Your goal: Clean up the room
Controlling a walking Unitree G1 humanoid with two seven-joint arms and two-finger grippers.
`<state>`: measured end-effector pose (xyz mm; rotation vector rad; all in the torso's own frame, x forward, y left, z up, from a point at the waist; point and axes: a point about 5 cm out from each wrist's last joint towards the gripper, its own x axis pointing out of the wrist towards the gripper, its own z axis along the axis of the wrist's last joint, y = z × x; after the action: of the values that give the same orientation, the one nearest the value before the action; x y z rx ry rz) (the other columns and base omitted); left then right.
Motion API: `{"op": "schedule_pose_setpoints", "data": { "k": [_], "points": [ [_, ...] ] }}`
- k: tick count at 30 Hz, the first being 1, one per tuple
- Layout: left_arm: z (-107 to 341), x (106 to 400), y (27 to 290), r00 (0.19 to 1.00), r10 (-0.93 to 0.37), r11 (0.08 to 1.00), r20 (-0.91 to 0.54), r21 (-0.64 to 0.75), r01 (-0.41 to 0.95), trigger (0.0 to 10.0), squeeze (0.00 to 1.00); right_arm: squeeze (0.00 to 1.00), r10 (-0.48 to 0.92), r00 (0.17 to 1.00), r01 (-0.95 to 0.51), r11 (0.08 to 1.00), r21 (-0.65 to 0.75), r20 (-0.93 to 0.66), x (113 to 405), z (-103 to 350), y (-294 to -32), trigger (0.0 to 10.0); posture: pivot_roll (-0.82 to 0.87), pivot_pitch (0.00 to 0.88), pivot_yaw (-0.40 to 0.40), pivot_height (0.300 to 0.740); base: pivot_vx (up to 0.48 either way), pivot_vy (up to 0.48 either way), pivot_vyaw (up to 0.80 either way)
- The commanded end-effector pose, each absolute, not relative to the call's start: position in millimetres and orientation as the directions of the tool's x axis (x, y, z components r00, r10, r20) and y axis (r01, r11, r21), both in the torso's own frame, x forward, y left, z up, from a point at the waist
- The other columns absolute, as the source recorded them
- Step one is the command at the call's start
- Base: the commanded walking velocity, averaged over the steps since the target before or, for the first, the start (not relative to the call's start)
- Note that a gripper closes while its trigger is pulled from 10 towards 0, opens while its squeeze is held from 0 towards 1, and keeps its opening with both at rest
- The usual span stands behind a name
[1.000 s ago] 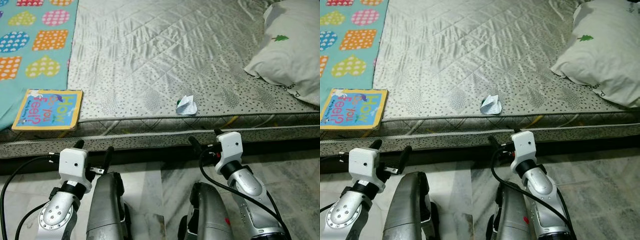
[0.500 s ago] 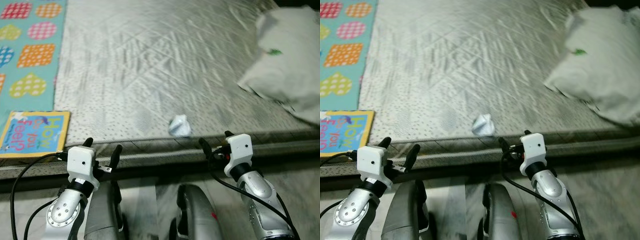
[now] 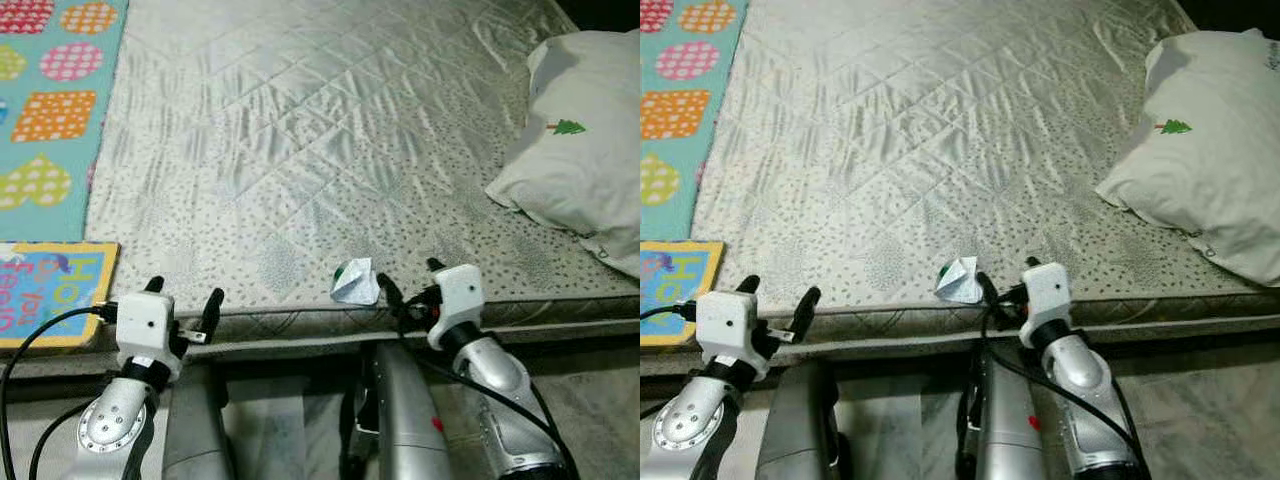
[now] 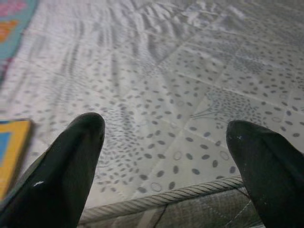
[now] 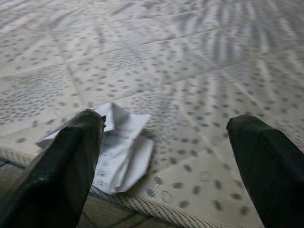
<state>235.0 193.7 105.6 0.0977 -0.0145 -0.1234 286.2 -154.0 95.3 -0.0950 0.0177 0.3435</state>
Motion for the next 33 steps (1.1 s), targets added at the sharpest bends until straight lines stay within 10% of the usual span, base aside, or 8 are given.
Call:
{"op": "schedule_pose_setpoints", "data": {
  "k": [1, 33],
  "points": [
    [100, 230, 196, 0.994, -0.111, 0.989, -0.019, 0.098, 0.112, 10.0, 0.0, 0.0, 0.333, 0.942, -0.334, 0.938, -0.088, -0.034, 284, 94, -156, 10.0, 0.08, 0.261, -0.053, 0.552, 0.0, 0.0, 0.79],
    [100, 229, 198, 0.994, -0.109, 0.989, -0.025, 0.1, 0.111, 10.0, 0.0, 0.0, 0.483, 0.873, -0.487, 0.871, -0.072, -0.065, 287, 95, -144, 10.0, 0.09, 0.273, -0.046, 0.517, 0.0, 0.0, 0.02]
  ]
}}
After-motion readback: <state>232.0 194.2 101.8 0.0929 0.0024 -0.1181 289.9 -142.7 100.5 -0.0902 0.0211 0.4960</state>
